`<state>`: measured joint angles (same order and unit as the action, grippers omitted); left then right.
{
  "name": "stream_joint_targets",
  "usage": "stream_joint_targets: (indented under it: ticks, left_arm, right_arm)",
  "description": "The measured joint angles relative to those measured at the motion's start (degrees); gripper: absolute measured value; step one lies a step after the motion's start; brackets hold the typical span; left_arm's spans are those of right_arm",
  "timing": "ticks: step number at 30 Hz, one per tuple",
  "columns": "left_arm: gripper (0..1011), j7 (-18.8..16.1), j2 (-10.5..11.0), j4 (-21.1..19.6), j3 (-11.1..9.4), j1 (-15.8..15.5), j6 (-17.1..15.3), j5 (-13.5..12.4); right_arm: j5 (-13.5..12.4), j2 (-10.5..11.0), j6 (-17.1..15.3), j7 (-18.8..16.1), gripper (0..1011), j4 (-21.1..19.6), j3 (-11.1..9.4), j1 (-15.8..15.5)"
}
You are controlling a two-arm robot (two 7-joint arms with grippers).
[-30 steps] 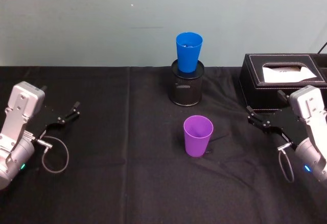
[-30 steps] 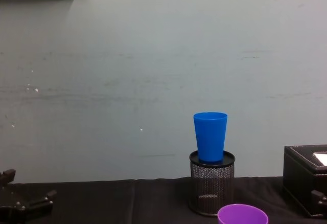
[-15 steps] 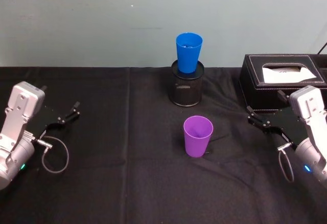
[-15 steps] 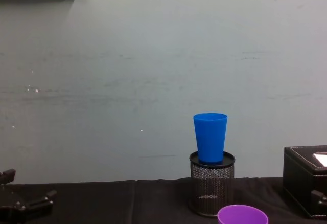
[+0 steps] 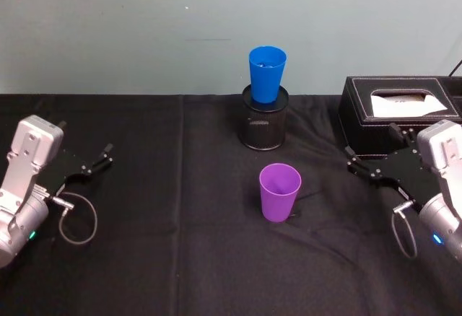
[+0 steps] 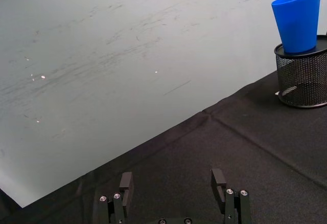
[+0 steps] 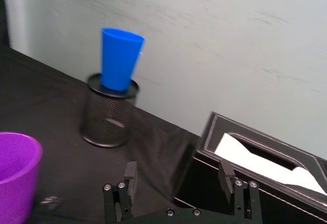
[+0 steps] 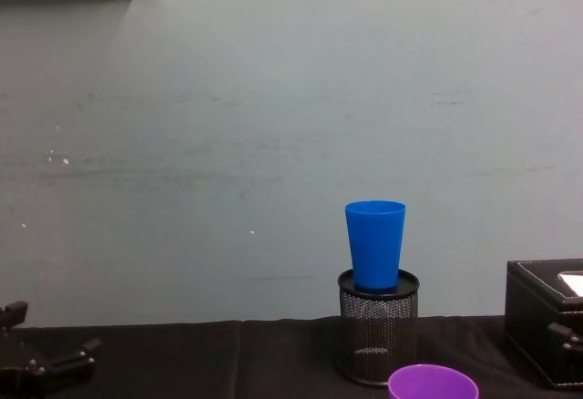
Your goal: Pick up one cup with a gripper and tap it against the other cup.
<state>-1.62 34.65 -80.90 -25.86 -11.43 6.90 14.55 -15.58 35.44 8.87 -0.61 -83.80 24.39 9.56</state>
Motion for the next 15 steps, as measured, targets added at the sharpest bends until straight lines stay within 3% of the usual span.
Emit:
stream_joint_targets:
  ticks: [8, 15]
  left_arm:
    - [1000, 0.0, 0.0, 0.0, 0.0, 0.0, 0.0, 0.0]
    - [1000, 0.0, 0.0, 0.0, 0.0, 0.0, 0.0, 0.0]
  right_arm:
    - [-2.8, 2.1, 2.9, -4.2, 1004, -5.8, -1.4, -7.2]
    - [-2.9, 3.3, 5.9, -9.6, 1004, -7.2, 0.2, -10.8]
